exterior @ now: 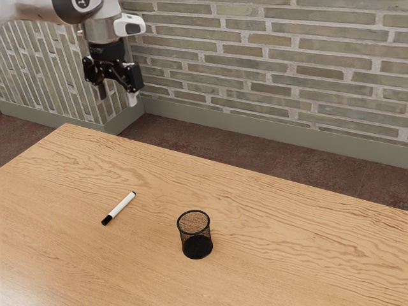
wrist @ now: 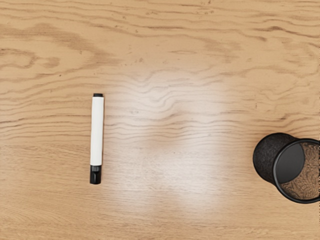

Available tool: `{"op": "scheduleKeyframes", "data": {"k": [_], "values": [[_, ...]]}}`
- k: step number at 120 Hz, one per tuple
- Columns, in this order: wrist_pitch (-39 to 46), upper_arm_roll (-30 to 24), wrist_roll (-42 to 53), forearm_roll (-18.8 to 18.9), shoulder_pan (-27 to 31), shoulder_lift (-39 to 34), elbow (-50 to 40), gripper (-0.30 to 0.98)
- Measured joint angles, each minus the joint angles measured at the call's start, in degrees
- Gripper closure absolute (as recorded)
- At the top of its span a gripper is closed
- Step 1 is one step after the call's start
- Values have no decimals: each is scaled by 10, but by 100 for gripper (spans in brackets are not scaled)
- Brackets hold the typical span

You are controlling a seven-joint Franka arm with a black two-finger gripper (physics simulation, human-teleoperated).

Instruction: Put the marker into the pen holder.

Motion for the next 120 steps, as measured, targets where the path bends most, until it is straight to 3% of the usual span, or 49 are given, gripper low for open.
{"op": "scheduleKeyframes", "data": {"k": [20,38,56,88,120], "values": [[-2,-6,-2,0,-6,-10,-1,0],[11,26,-3,12,-10,-23,-58,0],[84,40,-3,25,8,-16,-166,0],[249,78,1,11,0,24,-266,0],[338,93,-7,0,-1,48,-340,0]]}}
